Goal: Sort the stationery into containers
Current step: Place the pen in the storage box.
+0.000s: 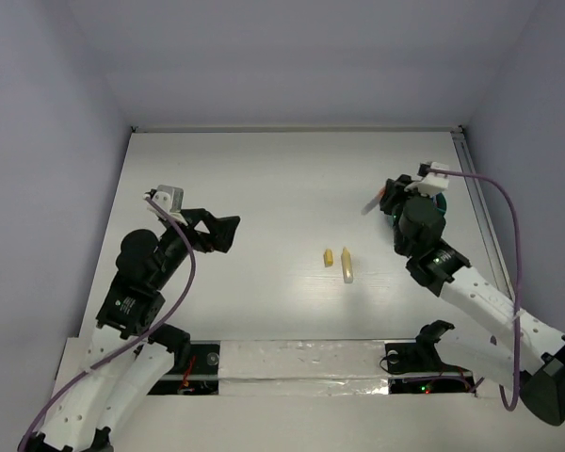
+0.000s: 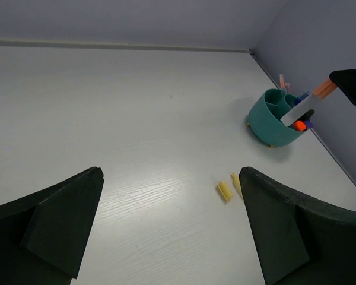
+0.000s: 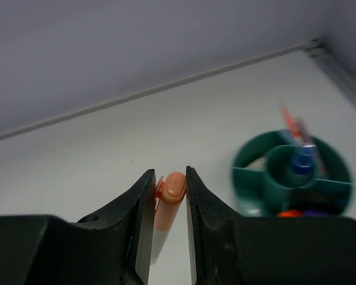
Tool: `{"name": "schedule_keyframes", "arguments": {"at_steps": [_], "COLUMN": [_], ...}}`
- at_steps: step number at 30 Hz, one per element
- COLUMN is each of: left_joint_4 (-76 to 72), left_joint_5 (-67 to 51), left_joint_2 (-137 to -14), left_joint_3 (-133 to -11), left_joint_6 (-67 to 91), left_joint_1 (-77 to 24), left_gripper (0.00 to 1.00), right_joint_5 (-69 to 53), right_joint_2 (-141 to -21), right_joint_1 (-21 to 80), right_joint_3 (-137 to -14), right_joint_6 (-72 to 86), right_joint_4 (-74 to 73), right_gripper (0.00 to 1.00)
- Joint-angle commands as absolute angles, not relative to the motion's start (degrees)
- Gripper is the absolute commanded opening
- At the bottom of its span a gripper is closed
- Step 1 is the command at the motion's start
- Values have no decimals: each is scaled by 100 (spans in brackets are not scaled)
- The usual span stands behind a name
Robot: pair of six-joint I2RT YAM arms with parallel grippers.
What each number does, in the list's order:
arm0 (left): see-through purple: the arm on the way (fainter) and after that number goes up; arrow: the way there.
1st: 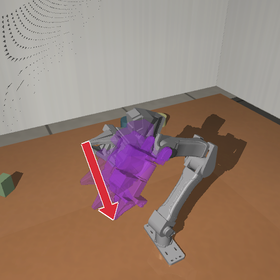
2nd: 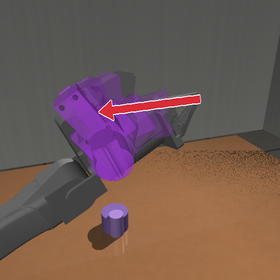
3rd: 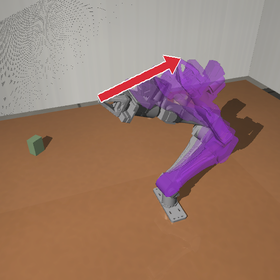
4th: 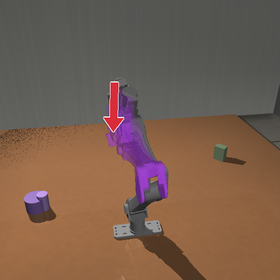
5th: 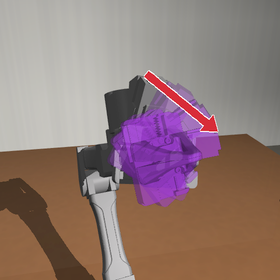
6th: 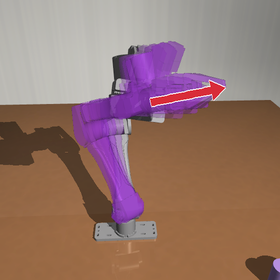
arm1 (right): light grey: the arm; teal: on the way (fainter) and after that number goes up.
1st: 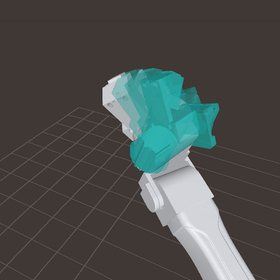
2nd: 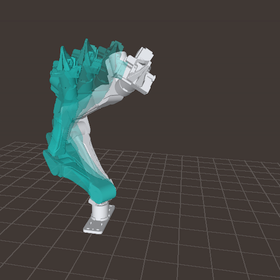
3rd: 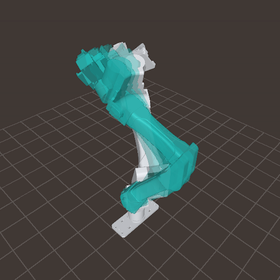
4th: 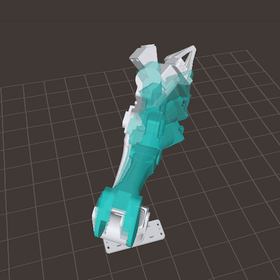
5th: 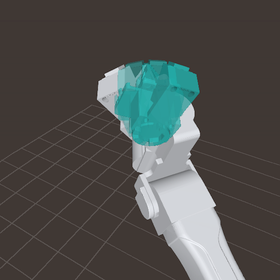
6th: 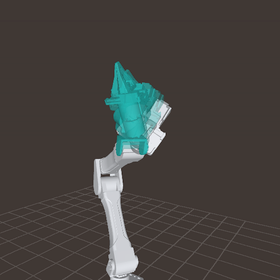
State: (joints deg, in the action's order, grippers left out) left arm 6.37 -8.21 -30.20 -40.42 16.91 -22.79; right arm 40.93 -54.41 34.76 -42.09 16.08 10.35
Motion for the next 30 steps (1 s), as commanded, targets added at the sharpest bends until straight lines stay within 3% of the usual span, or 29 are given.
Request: {"name": "schedule_keyframes", "arguments": {"at_steps": [1, 17, 30], "left_joint_4": [457, 589, 615], "left_joint_5": [-782, -571, -519], "left_joint_2": [-2822, -2505, -2557], "left_joint_3": [-4166, -4175, -4184], "left_joint_6": [1635, 1512, 1477], "left_joint_1": [-2381, -2988, -3041], "left_gripper": [99, 99, 99], "right_joint_5": [5352, 5432, 4834], "right_joint_2": [-5265, -6864, -7655], "right_joint_1": [3016, 2382, 2382], "right_joint_3": [-4130, -4588, -4562], "right_joint_6": [669, -1474, -1784], "right_joint_4": [1107, 2863, 3164], "right_gripper": [0, 0, 0]}}
